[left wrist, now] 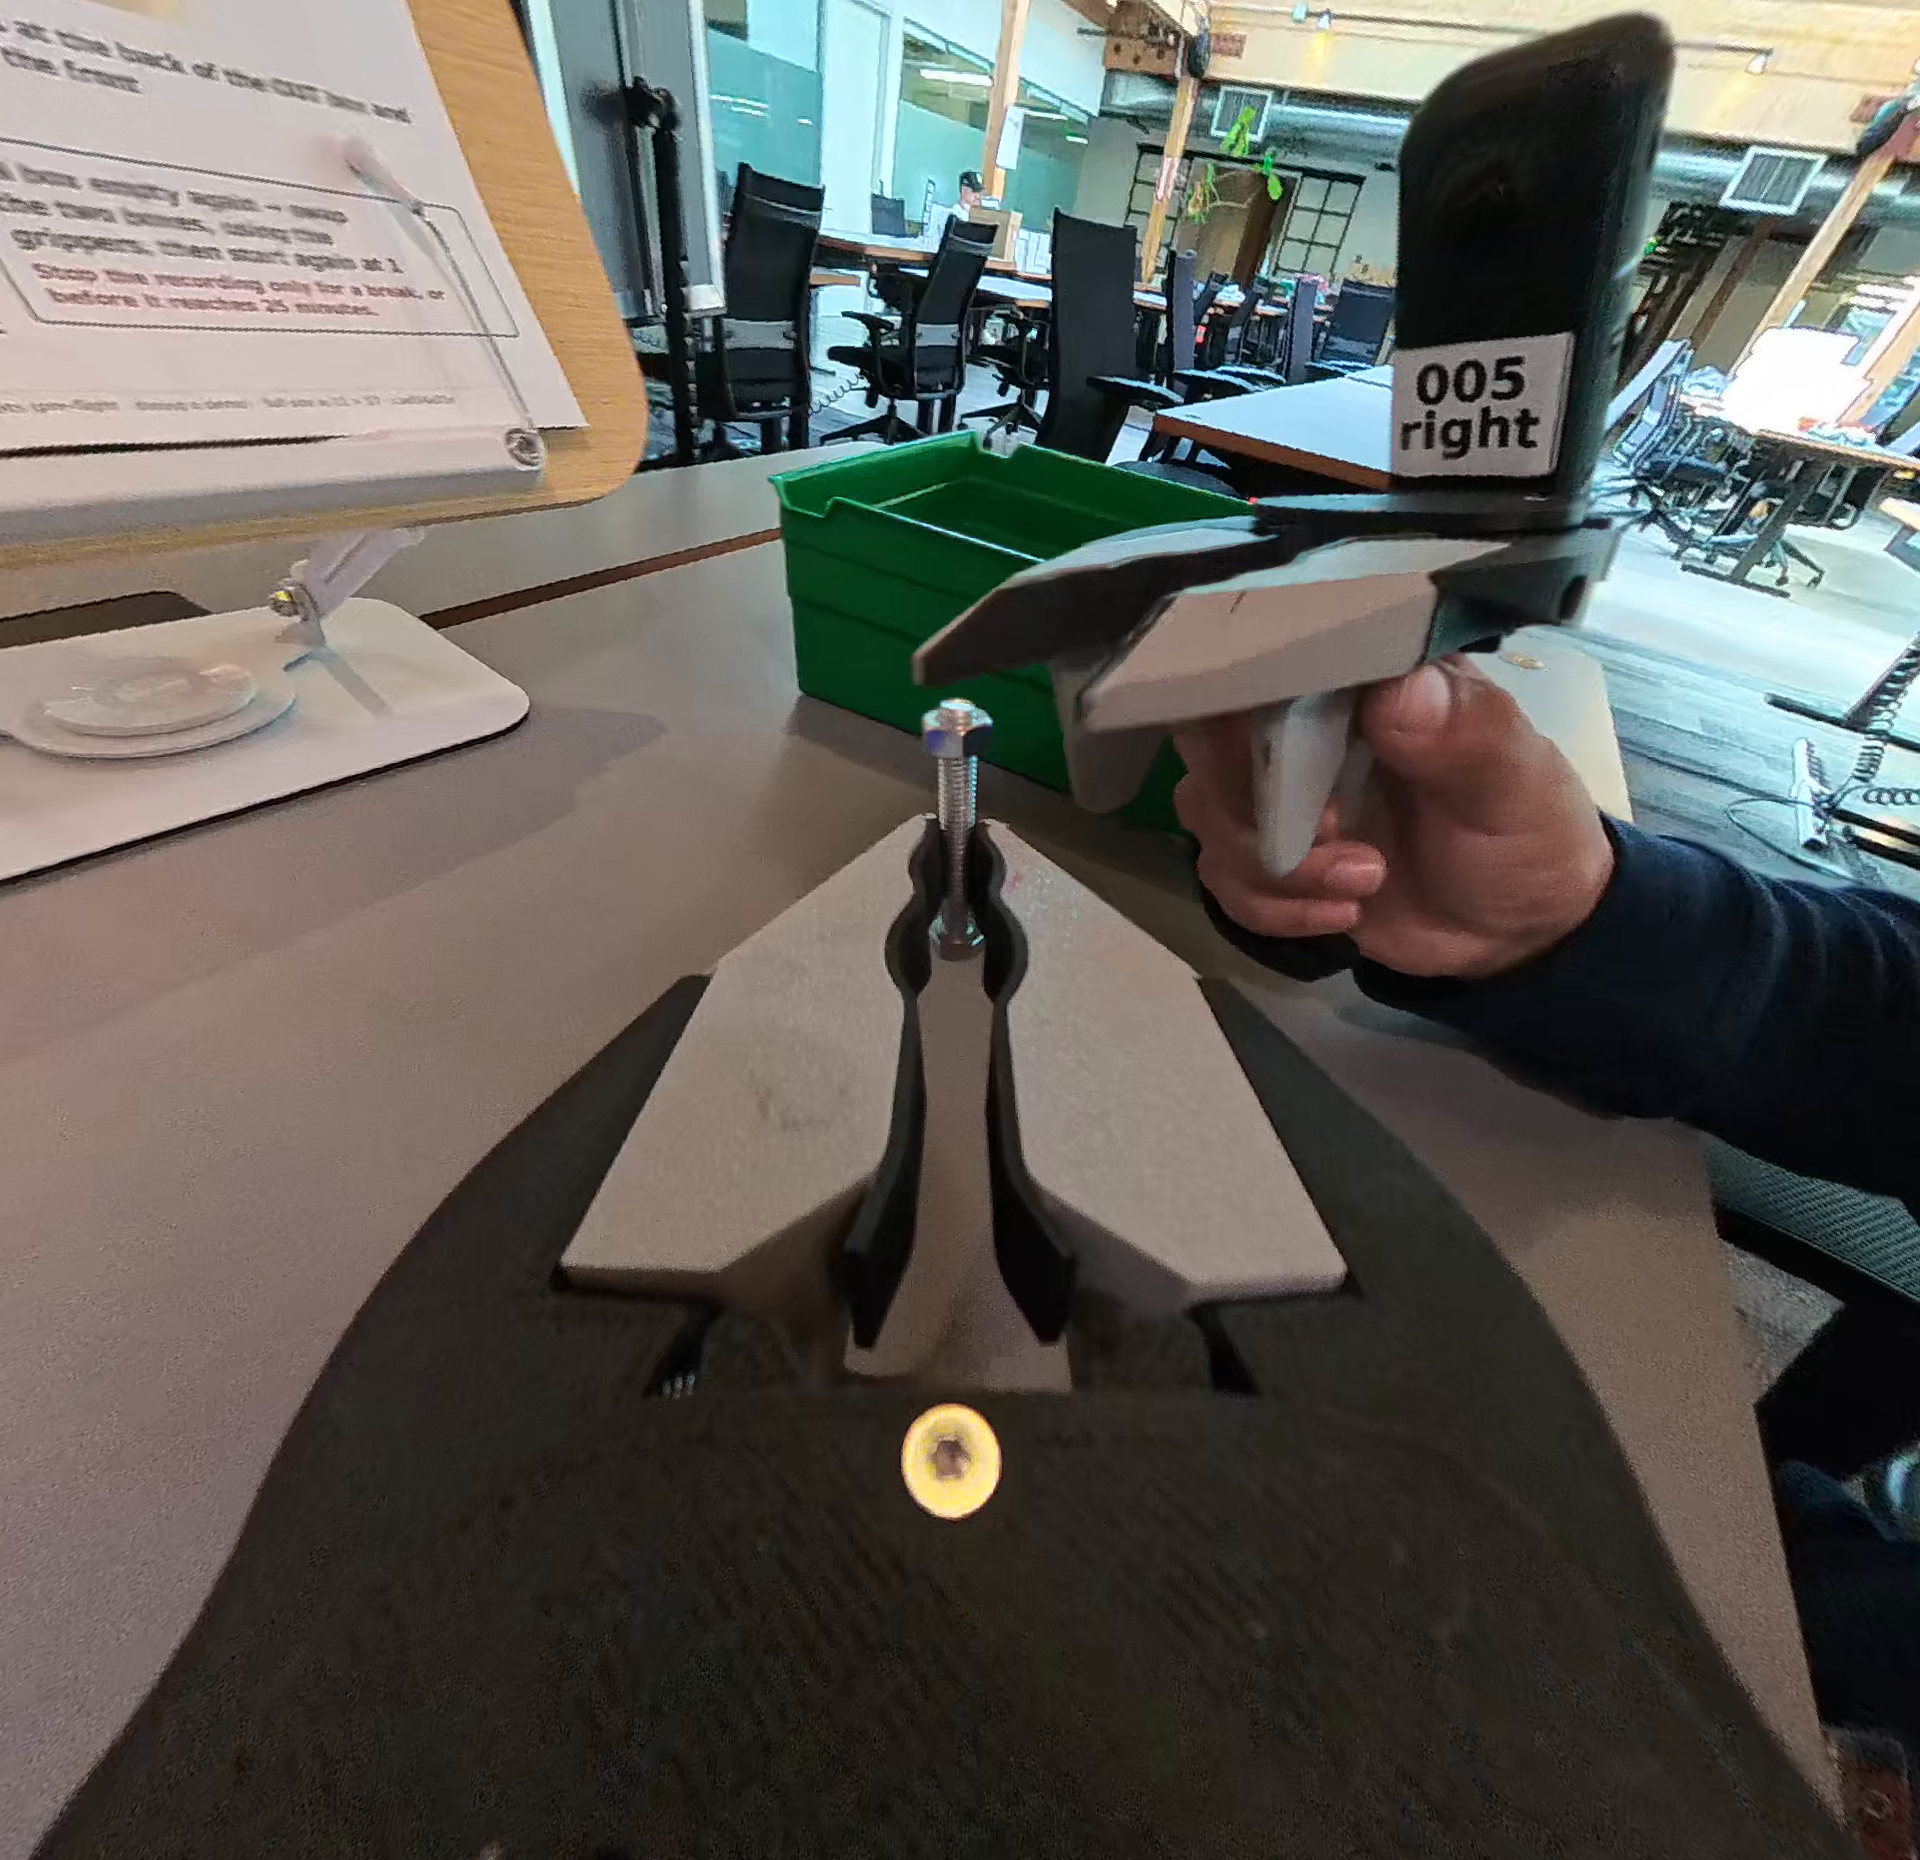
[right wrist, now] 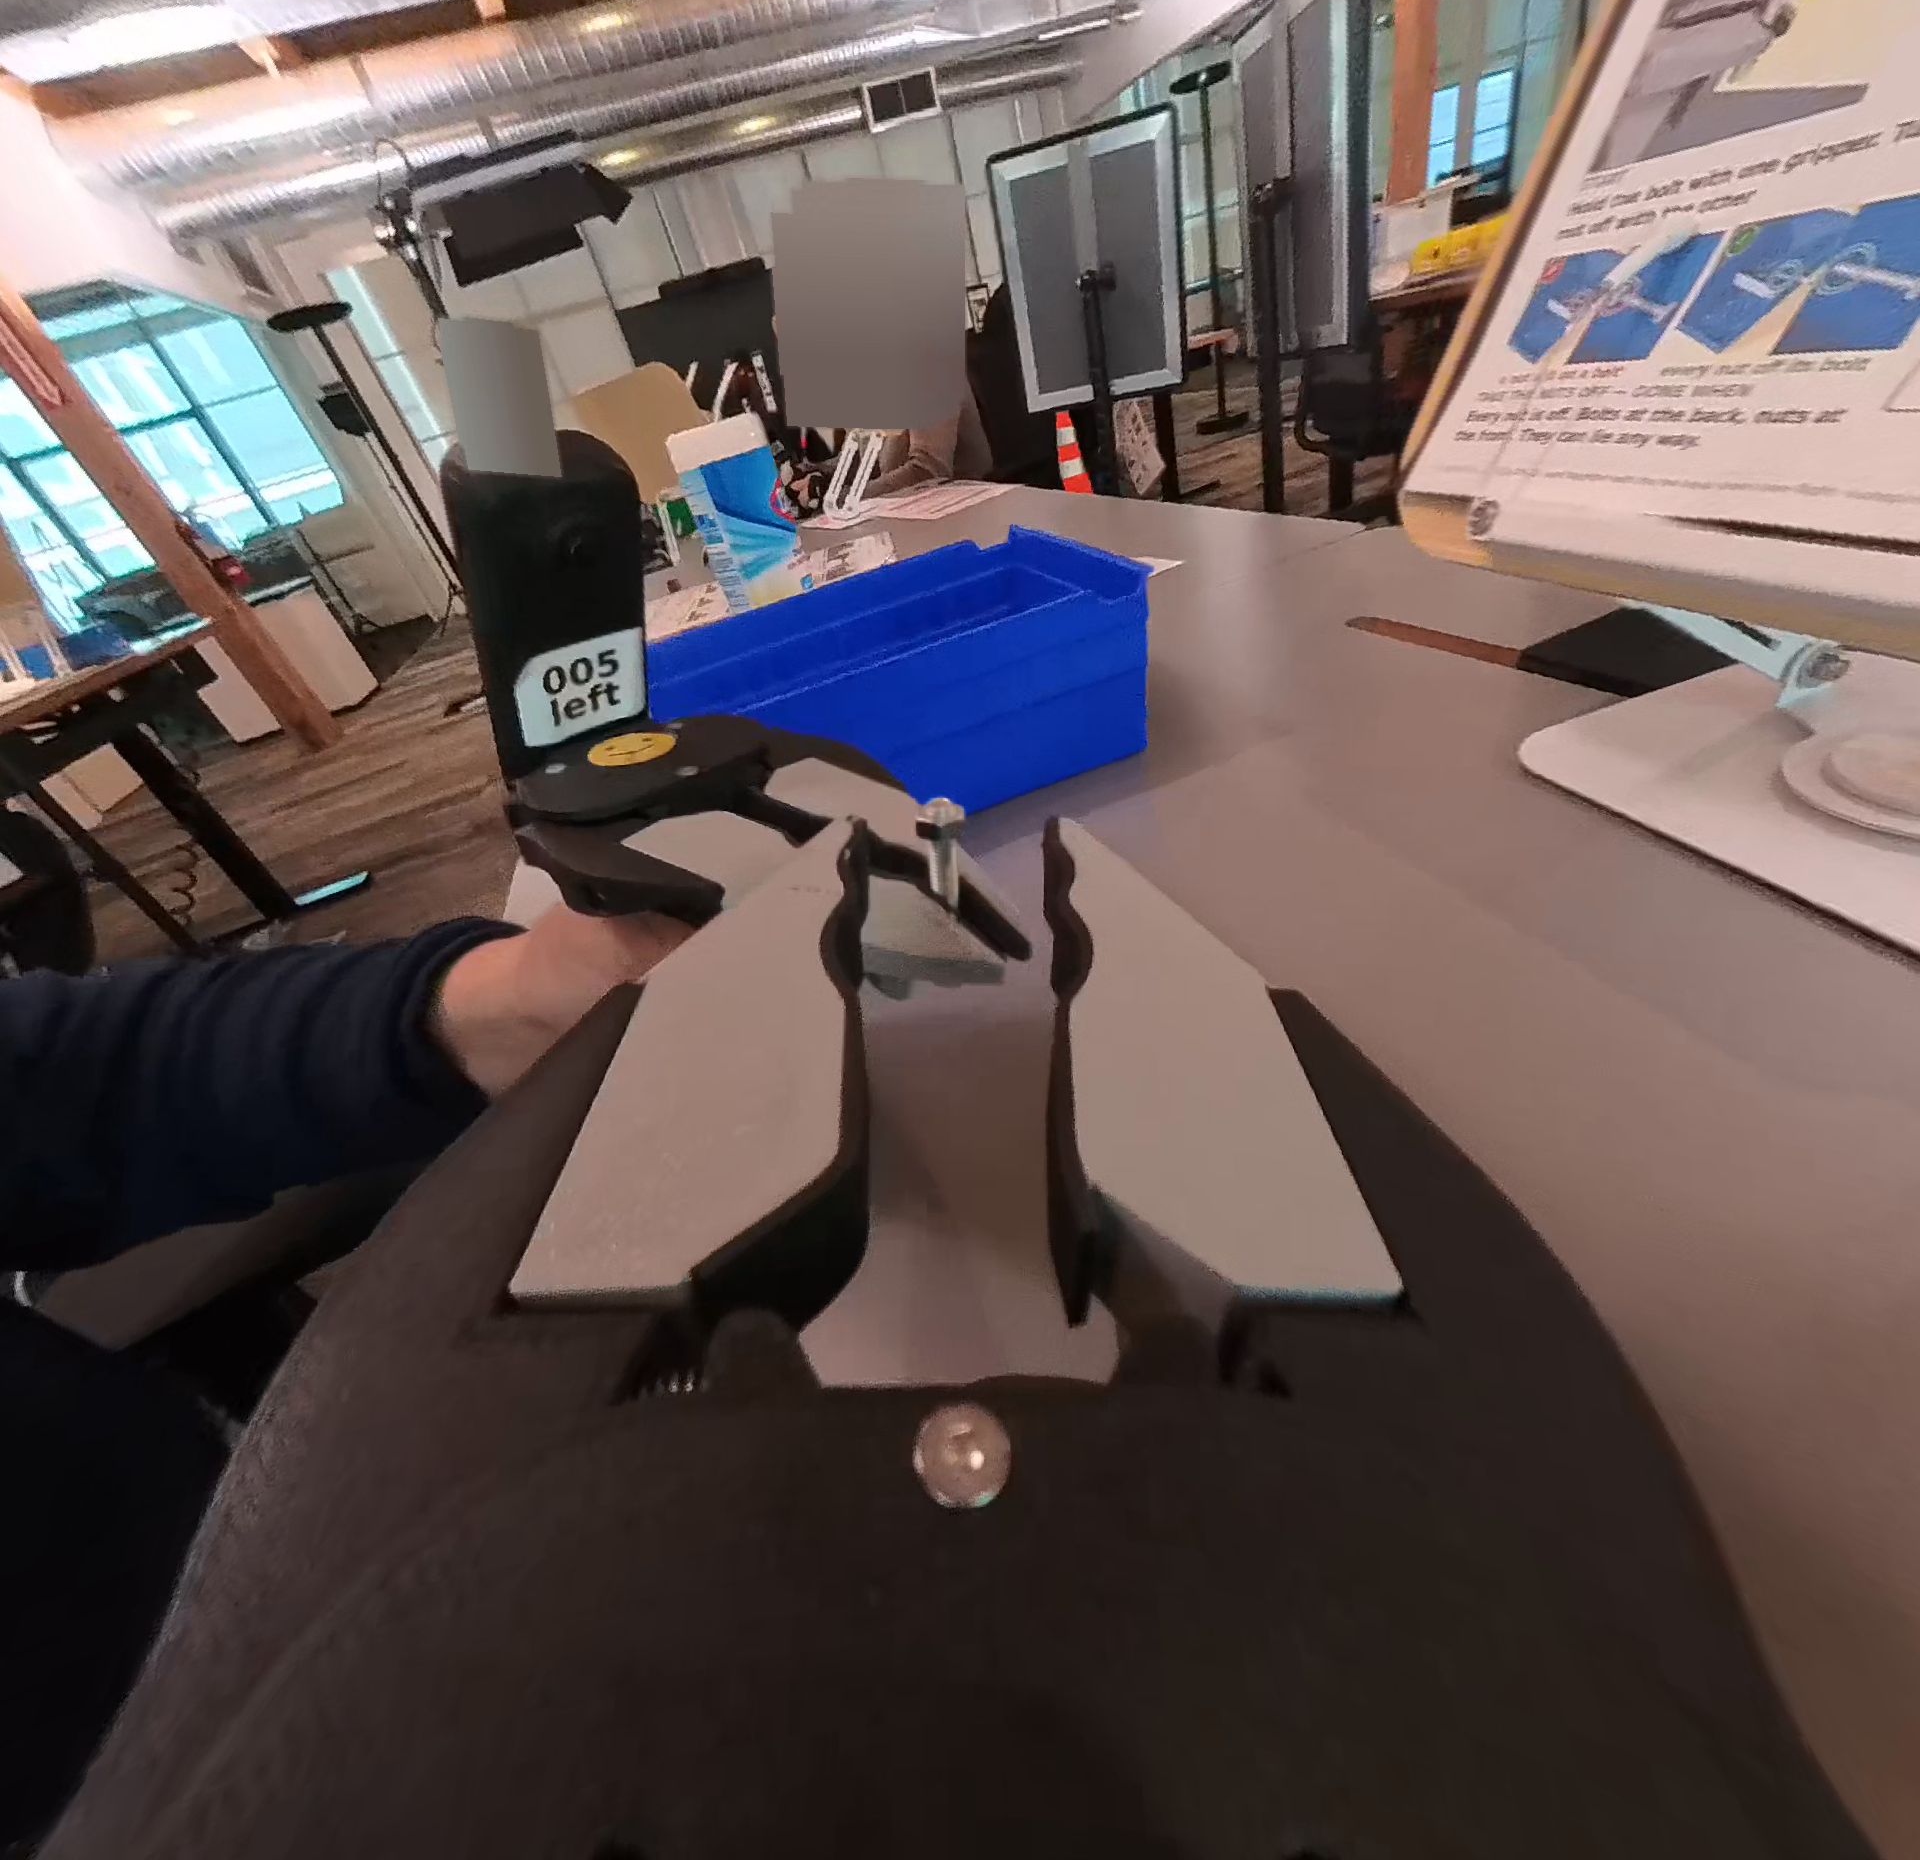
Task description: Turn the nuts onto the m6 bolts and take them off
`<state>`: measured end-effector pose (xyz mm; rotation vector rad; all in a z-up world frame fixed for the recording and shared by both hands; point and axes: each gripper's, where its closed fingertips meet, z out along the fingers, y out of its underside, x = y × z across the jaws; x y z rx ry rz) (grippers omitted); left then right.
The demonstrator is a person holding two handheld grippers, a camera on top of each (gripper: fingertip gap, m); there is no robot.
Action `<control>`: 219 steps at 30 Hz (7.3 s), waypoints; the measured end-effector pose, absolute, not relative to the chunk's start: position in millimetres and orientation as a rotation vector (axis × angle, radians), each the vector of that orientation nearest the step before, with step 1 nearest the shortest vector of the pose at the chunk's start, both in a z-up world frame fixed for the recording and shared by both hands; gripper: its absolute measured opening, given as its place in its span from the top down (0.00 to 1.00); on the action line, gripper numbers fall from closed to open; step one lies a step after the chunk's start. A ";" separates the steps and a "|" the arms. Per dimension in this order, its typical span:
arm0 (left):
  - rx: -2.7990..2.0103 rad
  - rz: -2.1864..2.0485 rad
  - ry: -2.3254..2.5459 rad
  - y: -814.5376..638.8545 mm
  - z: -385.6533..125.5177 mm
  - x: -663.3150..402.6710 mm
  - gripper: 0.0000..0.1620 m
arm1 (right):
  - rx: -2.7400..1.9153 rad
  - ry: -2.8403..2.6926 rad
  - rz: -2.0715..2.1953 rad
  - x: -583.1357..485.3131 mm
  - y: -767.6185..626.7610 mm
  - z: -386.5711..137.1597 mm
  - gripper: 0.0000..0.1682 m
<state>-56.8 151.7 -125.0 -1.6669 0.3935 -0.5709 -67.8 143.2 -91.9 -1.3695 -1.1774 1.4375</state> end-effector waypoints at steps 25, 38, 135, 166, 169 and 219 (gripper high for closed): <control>-1.661 -0.564 0.401 150.2 -123.1 -56.1 0.98 | -1.447 -1.124 1.409 -61.7 159.8 -98.9 0.85; -1.664 -0.546 0.439 148.6 -125.1 -46.0 0.98 | -1.406 -1.199 1.391 -74.7 140.5 -99.0 0.85; -1.691 -0.571 0.489 147.2 -133.4 -31.5 0.98 | -1.397 -1.225 1.480 -80.6 127.3 -99.3 0.97; -1.683 -0.602 0.469 145.2 -130.7 -37.7 0.98 | -1.798 -0.981 0.733 120.4 253.7 -103.9 0.96; -1.682 -0.627 0.481 144.1 -130.8 -33.5 0.98 | -1.965 -1.039 0.688 136.8 250.3 -147.6 0.94; -1.687 -0.319 0.441 131.0 -127.4 -61.4 0.74 | -1.856 -1.011 0.490 109.2 298.3 -87.9 0.84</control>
